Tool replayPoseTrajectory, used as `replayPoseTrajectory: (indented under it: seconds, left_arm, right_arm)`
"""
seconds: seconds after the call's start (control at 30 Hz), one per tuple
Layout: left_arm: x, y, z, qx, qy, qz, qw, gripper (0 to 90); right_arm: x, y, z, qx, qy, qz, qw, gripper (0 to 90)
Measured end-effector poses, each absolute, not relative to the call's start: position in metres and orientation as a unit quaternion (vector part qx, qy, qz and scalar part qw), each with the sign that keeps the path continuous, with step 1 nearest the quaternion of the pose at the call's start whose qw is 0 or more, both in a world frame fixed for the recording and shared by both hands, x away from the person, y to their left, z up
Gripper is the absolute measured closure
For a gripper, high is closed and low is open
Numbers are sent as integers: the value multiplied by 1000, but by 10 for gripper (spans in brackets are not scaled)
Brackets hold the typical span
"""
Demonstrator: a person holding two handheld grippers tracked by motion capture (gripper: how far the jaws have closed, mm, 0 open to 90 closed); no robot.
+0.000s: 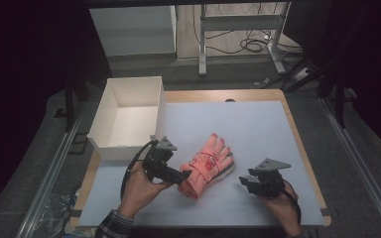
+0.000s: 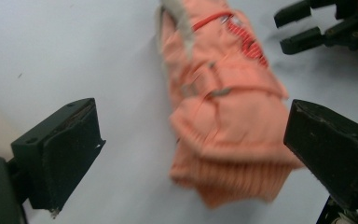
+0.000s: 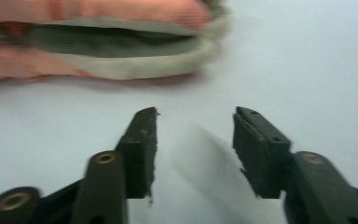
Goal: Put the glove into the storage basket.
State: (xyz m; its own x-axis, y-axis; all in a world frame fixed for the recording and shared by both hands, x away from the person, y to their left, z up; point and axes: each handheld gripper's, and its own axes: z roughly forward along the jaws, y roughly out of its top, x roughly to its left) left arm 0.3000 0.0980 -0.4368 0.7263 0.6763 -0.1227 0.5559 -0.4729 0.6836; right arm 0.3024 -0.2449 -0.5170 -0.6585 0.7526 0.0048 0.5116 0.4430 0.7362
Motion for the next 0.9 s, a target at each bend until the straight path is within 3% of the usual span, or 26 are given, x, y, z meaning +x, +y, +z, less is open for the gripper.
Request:
replayPoseTrajectory:
  seconds: [0.27,0.9]
  left_arm:
    - [315,57,-443,872,343,80,341,26]
    - [326,23,-496,893,348,54,281,0]
  right_arm:
    - [319,-279,-517,418,818,344,194,285]
    - [322,-295,-528,424,814,340,206,253]
